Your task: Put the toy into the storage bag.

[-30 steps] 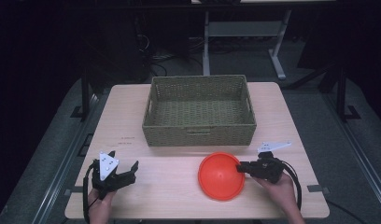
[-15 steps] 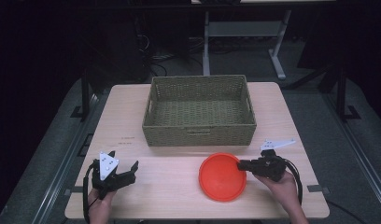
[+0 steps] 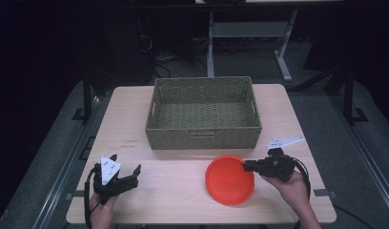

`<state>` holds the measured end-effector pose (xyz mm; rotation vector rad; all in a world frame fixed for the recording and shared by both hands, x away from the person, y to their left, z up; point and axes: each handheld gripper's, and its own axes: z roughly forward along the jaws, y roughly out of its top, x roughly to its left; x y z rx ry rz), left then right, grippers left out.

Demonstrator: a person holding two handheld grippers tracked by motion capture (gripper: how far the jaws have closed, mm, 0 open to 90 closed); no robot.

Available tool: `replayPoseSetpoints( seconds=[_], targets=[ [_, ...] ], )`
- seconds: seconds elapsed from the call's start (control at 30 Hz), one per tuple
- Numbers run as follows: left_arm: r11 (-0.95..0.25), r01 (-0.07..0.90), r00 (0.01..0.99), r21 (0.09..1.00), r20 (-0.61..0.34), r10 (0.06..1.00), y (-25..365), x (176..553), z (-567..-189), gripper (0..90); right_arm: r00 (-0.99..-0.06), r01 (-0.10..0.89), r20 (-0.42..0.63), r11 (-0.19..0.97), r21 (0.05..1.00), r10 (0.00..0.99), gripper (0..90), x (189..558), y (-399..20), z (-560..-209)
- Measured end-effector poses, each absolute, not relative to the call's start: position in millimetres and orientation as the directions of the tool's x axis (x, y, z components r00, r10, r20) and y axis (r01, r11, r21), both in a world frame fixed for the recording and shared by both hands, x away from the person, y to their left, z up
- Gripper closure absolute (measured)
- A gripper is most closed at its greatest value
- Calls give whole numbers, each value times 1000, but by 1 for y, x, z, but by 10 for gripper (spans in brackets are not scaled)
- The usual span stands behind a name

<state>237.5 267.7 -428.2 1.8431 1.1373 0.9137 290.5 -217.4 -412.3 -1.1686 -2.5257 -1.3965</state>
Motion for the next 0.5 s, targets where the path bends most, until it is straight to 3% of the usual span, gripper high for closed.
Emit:
replayPoseSetpoints(
  seconds=[0.5],
  targets=[
    [-292,372,335,881,165,928,269,237,-428,127,-786,529,215,450,720,579,817,288,-189,-351]
  ],
)
